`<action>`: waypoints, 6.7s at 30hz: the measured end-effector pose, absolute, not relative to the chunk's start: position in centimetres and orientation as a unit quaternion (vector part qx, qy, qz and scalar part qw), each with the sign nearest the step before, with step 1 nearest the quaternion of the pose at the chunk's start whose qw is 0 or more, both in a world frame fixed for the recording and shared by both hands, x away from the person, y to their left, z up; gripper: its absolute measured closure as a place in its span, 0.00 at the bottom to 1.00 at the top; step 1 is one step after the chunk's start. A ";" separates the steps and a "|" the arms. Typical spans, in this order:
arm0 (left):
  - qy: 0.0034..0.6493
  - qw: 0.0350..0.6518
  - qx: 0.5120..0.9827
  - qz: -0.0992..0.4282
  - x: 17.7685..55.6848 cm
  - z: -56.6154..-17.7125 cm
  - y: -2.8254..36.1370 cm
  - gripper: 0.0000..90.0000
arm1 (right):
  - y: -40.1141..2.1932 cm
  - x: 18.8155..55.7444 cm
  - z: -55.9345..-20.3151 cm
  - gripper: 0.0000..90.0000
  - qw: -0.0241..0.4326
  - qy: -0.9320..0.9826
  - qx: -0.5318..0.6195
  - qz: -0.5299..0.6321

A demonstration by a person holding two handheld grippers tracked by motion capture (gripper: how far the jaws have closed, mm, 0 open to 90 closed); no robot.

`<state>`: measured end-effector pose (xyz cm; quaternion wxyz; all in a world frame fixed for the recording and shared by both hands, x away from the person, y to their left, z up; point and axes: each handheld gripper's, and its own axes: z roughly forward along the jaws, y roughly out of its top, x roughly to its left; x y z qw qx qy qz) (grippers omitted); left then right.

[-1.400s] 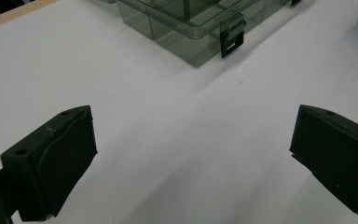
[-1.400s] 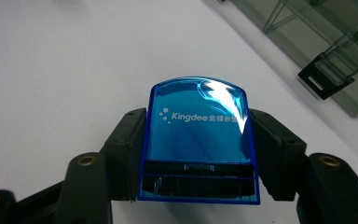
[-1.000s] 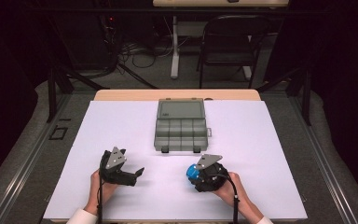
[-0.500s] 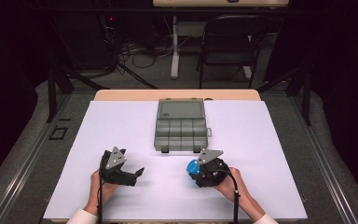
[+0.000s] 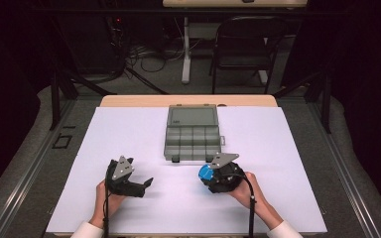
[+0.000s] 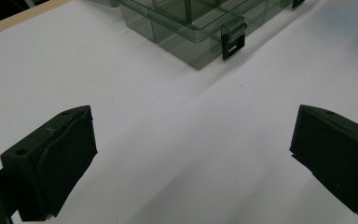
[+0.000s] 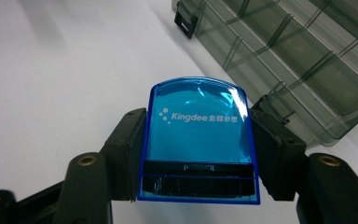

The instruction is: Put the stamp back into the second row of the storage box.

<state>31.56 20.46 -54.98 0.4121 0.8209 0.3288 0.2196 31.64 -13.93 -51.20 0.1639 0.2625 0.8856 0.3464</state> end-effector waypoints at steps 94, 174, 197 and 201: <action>0.325 0.413 0.821 0.222 31.6 -55.0 20.4 0.00 | -14.9 42.2 -48.5 0.45 0.161 0.898 0.209 0.352; 0.319 0.412 0.823 0.227 31.5 -55.0 20.3 0.00 | -14.0 45.5 -50.4 0.14 0.125 0.915 0.204 0.325; 0.312 0.414 0.824 0.227 31.6 -55.0 20.2 0.00 | -15.5 41.6 -50.9 0.01 0.126 0.886 0.248 0.371; 0.312 0.414 0.825 0.227 31.5 -55.0 20.3 0.00 | -15.8 40.9 -50.8 0.00 0.138 0.879 0.253 0.380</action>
